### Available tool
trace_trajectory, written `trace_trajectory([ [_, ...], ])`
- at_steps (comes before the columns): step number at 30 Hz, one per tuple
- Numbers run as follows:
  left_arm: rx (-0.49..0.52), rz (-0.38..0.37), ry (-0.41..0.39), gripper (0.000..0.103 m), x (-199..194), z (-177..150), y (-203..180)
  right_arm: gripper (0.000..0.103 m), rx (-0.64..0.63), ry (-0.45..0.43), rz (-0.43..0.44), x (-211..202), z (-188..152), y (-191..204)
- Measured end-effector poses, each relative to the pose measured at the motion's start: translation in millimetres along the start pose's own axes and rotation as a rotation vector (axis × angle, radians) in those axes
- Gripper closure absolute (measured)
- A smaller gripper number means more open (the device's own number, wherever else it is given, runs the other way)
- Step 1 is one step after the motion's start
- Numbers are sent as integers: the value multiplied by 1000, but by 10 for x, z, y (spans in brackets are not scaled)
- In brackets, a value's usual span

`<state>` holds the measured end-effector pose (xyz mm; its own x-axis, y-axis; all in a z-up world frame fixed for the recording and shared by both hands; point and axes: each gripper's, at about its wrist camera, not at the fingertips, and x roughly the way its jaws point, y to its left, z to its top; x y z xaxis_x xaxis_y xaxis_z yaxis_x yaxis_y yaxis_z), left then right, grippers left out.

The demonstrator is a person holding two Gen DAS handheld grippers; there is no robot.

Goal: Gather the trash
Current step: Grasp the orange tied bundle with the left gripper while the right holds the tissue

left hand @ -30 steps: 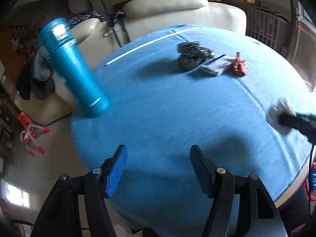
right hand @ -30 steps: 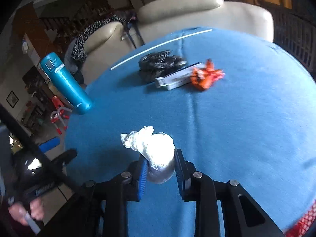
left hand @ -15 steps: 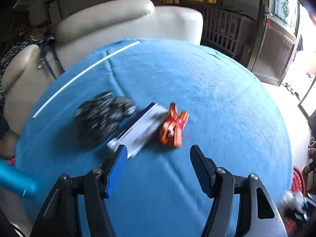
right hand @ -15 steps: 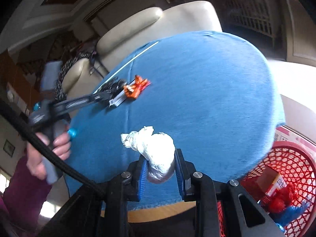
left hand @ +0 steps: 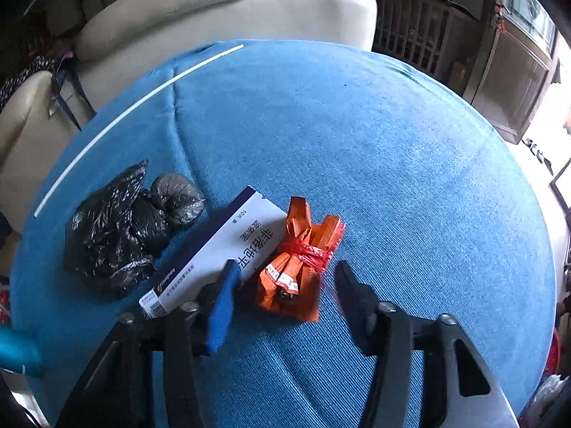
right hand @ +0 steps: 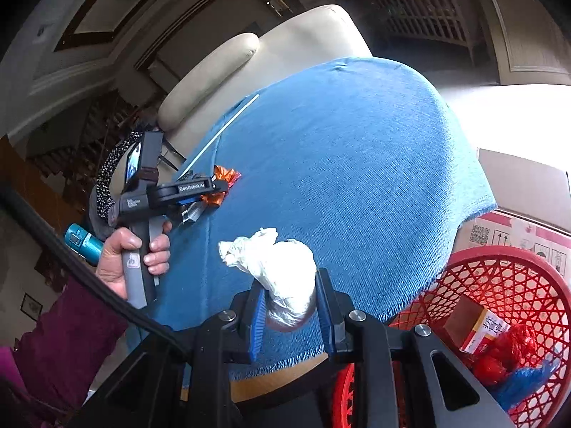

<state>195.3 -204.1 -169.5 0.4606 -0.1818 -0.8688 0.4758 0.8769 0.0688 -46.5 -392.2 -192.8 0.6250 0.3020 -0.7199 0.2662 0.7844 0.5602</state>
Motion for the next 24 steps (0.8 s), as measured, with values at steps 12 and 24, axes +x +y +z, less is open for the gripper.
trace_trajectory([
  [12, 11, -93, -9, 77, -41, -82, -89, 75, -19, 11, -11, 46, 23, 76],
  [24, 59, -59, -7, 75, 183, 51, -287, 75, 38, -44, -40, -97, 83, -130],
])
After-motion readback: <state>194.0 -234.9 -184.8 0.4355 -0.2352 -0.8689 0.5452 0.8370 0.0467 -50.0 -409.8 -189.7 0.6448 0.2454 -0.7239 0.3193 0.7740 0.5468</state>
